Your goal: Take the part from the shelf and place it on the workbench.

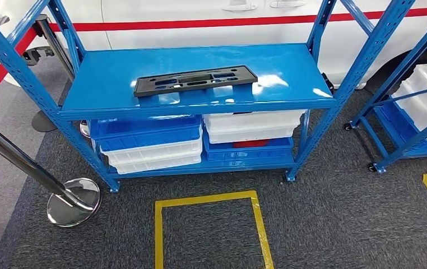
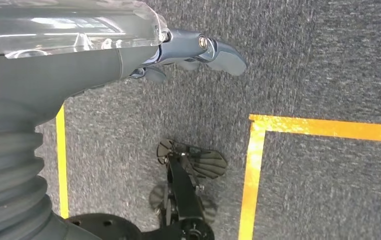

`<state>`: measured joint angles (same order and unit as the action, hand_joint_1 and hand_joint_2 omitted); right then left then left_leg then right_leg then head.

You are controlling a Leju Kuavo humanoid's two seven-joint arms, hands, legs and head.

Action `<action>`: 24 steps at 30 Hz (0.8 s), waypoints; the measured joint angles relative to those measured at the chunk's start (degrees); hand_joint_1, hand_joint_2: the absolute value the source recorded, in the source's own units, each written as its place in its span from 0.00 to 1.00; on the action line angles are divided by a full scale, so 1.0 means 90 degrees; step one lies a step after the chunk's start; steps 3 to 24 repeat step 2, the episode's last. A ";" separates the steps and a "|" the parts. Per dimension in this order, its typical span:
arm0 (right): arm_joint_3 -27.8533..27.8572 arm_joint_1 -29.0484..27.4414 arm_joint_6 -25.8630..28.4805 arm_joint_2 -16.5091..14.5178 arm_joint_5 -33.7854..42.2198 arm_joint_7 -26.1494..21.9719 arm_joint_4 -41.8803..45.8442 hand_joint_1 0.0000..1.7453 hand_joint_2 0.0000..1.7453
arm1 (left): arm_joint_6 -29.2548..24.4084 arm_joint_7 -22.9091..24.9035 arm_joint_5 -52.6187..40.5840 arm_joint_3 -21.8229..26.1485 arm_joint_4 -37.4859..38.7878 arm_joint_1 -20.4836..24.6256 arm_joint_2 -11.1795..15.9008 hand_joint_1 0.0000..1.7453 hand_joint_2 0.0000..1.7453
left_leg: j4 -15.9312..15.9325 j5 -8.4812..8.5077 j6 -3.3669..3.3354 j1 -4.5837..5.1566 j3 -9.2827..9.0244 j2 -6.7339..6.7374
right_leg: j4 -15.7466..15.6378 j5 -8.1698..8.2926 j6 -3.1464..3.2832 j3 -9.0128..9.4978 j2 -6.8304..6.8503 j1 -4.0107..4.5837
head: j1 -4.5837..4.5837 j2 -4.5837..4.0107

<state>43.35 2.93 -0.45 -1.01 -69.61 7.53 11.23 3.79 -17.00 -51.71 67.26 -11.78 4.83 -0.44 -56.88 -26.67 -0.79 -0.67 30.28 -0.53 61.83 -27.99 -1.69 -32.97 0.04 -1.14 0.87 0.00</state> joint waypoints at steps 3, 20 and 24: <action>0.0003 0.0005 0.0000 0.0006 -0.0018 -0.0047 0.0001 0.00 1.00 | 0.0004 0.0001 0.0029 0.0019 0.0000 0.0004 -0.0007 0.00 1.00 | -0.0023 -0.0018 0.0055 0.0021 0.0009 -0.0014 | -0.0414 0.0103 0.0047 0.0186 -0.0033 0.0013 | 0.0000 0.0000; 0.0003 0.0005 0.0000 0.0006 -0.0018 -0.0047 0.0001 0.00 1.00 | 0.0004 0.0001 0.0029 0.0019 0.0000 0.0004 -0.0007 0.00 1.00 | -0.0023 -0.0018 0.0055 0.0021 0.0009 -0.0014 | -0.0414 0.0103 0.0047 0.0186 -0.0033 0.0013 | 0.0000 0.0000; 0.0003 0.0005 0.0000 0.0006 -0.0018 -0.0047 0.0001 0.00 1.00 | 0.0004 0.0001 0.0029 0.0019 0.0000 0.0004 -0.0007 0.00 1.00 | -0.0023 -0.0018 0.0055 0.0021 0.0009 -0.0014 | -0.0414 0.0103 0.0047 0.0186 -0.0033 0.0013 | 0.0000 0.0000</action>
